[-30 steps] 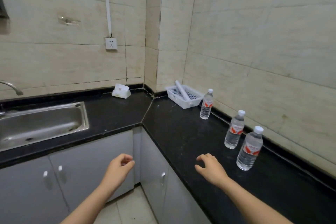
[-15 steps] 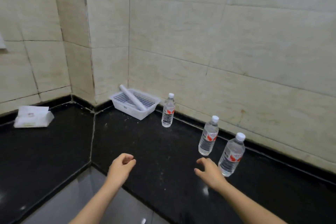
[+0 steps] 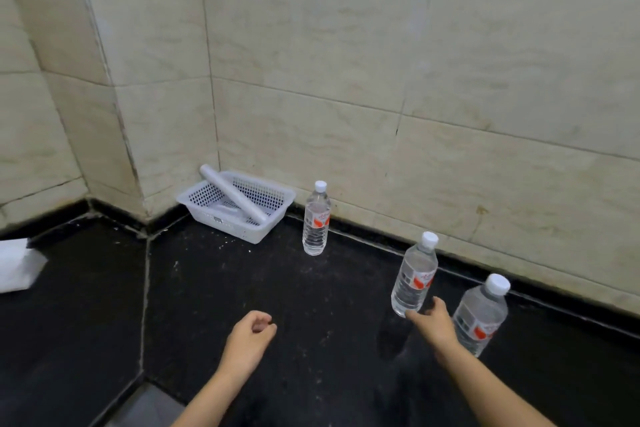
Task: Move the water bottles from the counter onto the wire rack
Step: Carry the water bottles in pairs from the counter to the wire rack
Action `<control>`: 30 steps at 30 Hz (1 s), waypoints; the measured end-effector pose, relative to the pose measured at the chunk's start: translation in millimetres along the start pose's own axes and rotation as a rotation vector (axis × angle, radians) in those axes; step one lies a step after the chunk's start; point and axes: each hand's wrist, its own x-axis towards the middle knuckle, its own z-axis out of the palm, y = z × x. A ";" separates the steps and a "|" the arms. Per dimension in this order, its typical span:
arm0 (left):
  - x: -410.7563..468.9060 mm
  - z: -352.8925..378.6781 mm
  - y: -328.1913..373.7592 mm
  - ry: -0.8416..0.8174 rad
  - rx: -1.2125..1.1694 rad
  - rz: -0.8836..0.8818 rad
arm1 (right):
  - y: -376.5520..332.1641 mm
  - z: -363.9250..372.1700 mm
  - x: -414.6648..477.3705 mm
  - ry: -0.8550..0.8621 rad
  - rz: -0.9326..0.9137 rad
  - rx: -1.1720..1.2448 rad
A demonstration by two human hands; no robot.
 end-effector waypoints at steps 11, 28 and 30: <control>127.0 16.8 20.5 0.023 0.070 -0.022 | -16.6 39.2 117.7 0.184 0.064 0.192; 286.0 91.2 60.0 -0.139 0.153 0.103 | -32.8 74.4 112.8 0.429 0.150 -0.099; 310.8 94.2 68.4 -0.216 0.086 0.126 | -35.6 80.1 103.0 0.495 0.216 -0.064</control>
